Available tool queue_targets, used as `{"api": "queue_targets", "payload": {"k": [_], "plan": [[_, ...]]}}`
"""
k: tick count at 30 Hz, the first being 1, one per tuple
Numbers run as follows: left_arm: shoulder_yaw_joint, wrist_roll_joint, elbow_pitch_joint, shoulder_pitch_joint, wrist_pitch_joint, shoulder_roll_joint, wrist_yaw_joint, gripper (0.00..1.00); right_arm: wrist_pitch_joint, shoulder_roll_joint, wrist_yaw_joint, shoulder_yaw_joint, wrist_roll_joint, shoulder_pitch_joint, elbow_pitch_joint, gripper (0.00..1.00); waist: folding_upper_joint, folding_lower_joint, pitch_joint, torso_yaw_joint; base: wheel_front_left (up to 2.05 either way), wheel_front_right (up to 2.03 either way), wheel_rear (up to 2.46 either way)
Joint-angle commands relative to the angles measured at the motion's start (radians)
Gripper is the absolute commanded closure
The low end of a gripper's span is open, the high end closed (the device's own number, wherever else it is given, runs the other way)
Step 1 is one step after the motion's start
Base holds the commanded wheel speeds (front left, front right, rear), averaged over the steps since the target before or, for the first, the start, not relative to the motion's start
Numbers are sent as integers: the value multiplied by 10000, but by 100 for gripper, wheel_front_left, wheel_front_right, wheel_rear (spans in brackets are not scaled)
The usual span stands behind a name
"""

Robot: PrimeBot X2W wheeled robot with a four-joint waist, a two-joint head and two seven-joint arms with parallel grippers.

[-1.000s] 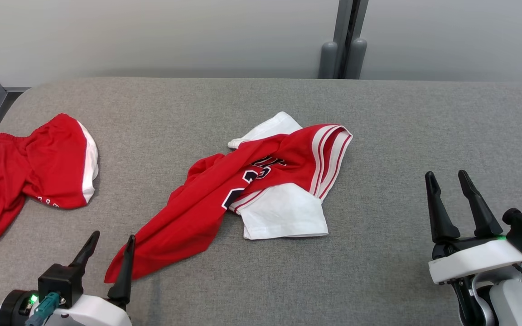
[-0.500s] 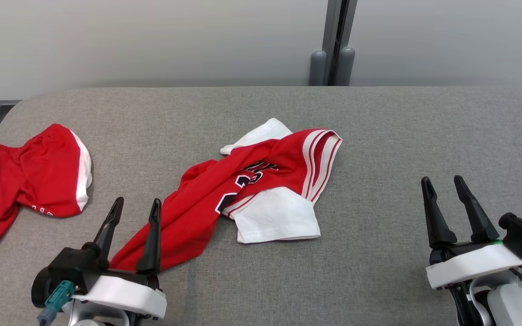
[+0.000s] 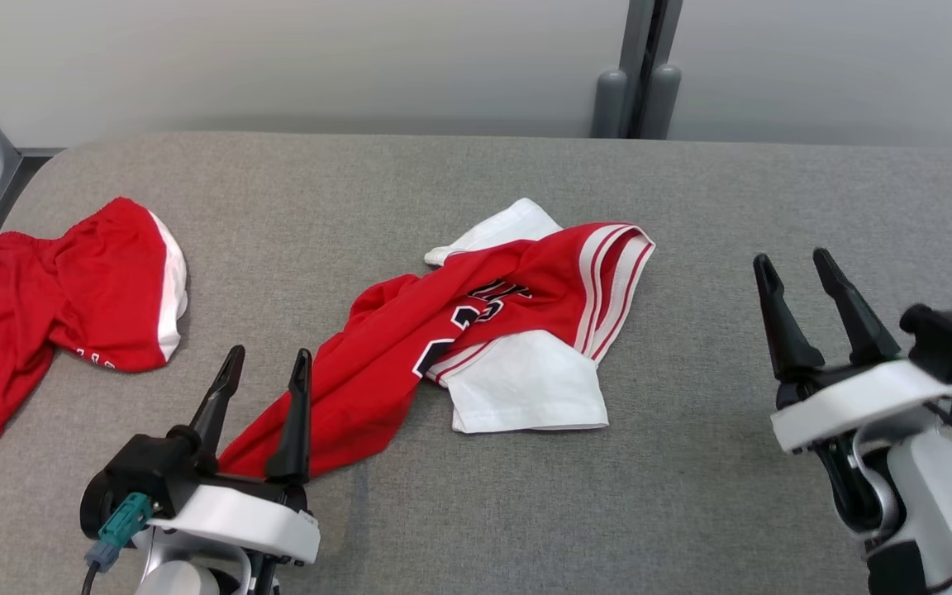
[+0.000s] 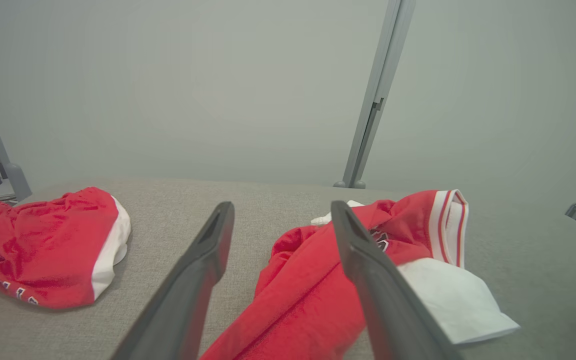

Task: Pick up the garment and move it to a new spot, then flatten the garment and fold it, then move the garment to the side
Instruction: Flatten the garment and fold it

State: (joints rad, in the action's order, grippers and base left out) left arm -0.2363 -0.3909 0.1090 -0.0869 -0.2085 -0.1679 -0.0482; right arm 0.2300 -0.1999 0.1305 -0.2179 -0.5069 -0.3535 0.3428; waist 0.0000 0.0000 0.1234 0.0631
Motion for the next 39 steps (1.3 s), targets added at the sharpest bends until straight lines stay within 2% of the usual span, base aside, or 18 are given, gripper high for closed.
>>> {"api": "queue_targets", "payload": {"k": [1, 6, 13, 19, 27, 30, 39], "plan": [[-13, -54, 41, -234, -57, 29, 85, 0, -107, -155, 7, -187, -78, -435, 195, 0, 0, 0, 195, 191, 0, 0, 0], [-165, -122, 280, -645, -174, 174, 266, 0, -840, -301, 7, -1059, -841, -2366, 1717, 0, 0, 0, 722, 756, 0, 0, 0], [-358, -237, 772, -1201, -369, 506, 502, 0, -2055, -560, 7, -2254, -1470, -5038, 4183, 0, 0, 0, 1560, 1910, 0, 0, 0], [-441, -320, 1165, -1588, -518, 786, 665, 0, -3395, -756, 7, -3229, -2084, -6595, 5751, 0, 0, 0, 2143, 2872, 0, 0, 0], [-438, -432, 1434, -1805, -578, 1025, 809, 0, -4527, -1190, 7, -3972, -1947, -7781, 7522, 0, 0, 0, 2627, 3828, 0, 0, 0], [-292, -413, 1375, -1776, -573, 1080, 841, 0, -5079, -1173, 7, -4140, -1997, -8071, 8129, 0, 0, 0, 2758, 4077, 0, 0, 0], [-61, -306, 1274, -1624, -578, 1153, 978, 0, -6569, -899, 14, -4315, -1951, -8278, 9336, 0, 0, 0, 2867, 4316, 0, 0, 0]]}}
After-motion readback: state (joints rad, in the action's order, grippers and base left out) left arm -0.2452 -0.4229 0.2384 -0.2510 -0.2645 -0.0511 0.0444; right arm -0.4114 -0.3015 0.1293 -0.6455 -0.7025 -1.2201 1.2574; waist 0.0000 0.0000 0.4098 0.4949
